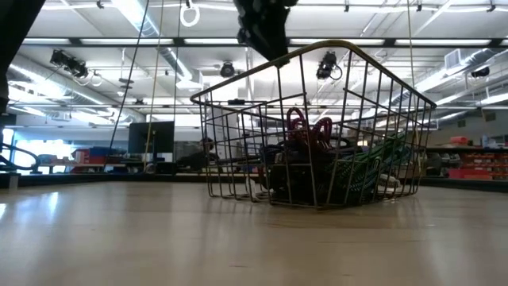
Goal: Pick and place USB-C Cables
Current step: Adjust the black charger cable
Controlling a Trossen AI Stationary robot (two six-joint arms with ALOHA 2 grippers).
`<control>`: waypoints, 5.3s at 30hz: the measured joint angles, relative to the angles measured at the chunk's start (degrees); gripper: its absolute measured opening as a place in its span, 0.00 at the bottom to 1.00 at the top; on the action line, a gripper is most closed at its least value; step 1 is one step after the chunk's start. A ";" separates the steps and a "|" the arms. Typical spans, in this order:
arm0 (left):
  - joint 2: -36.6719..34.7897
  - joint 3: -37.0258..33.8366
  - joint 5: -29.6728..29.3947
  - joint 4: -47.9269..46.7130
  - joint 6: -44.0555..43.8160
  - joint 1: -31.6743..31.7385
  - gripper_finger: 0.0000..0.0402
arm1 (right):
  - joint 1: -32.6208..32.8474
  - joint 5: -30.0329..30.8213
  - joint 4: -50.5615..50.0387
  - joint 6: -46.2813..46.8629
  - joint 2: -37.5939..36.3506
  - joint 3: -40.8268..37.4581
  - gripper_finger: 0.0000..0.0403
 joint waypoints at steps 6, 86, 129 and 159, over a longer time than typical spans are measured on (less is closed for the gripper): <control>5.92 -0.02 2.22 -0.24 1.14 -0.35 0.45 | 1.12 -1.99 0.00 0.17 -4.48 0.00 0.25; 13.99 6.25 9.20 -2.20 15.23 -0.31 0.52 | 1.57 -9.86 -1.74 0.22 1.12 -0.07 0.25; -15.65 18.14 -16.41 -28.63 -7.46 1.74 0.39 | 11.78 -11.33 -31.96 -25.01 49.04 -0.07 0.31; -15.58 18.14 -16.59 -31.13 -12.52 1.76 0.39 | 15.77 0.35 -23.53 -45.40 51.95 -0.02 0.38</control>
